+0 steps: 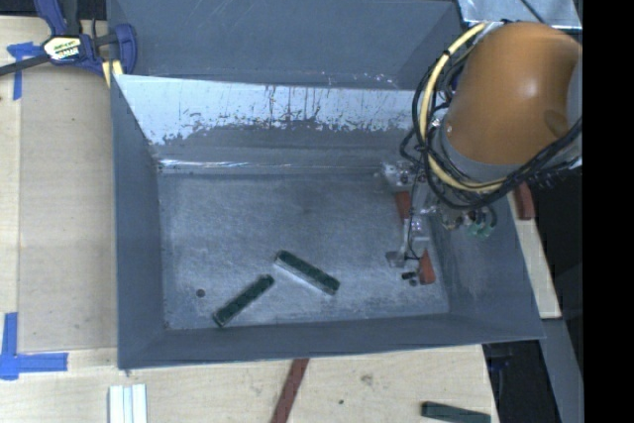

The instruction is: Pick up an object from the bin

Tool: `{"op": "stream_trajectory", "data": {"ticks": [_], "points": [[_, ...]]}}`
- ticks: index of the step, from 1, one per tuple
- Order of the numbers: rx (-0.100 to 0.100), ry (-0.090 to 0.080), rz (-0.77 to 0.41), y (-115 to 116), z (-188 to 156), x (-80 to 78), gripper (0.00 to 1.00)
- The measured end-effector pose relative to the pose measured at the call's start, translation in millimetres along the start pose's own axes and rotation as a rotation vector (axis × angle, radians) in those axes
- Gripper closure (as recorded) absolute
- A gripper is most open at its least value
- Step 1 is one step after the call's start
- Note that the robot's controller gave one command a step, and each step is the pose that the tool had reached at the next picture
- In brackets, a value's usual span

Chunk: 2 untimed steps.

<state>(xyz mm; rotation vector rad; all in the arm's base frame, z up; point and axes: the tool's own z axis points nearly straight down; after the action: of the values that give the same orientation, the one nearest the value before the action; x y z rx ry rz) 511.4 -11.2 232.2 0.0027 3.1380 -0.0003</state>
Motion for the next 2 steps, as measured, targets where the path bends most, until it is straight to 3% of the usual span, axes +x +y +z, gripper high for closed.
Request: {"op": "stream_trajectory", "data": {"ticks": [1,2], "points": [[0.001,-0.005,-0.067,19,42,5.6,0.0],[-0.001,0.001,0.028,62,78,11.2,0.0]]}}
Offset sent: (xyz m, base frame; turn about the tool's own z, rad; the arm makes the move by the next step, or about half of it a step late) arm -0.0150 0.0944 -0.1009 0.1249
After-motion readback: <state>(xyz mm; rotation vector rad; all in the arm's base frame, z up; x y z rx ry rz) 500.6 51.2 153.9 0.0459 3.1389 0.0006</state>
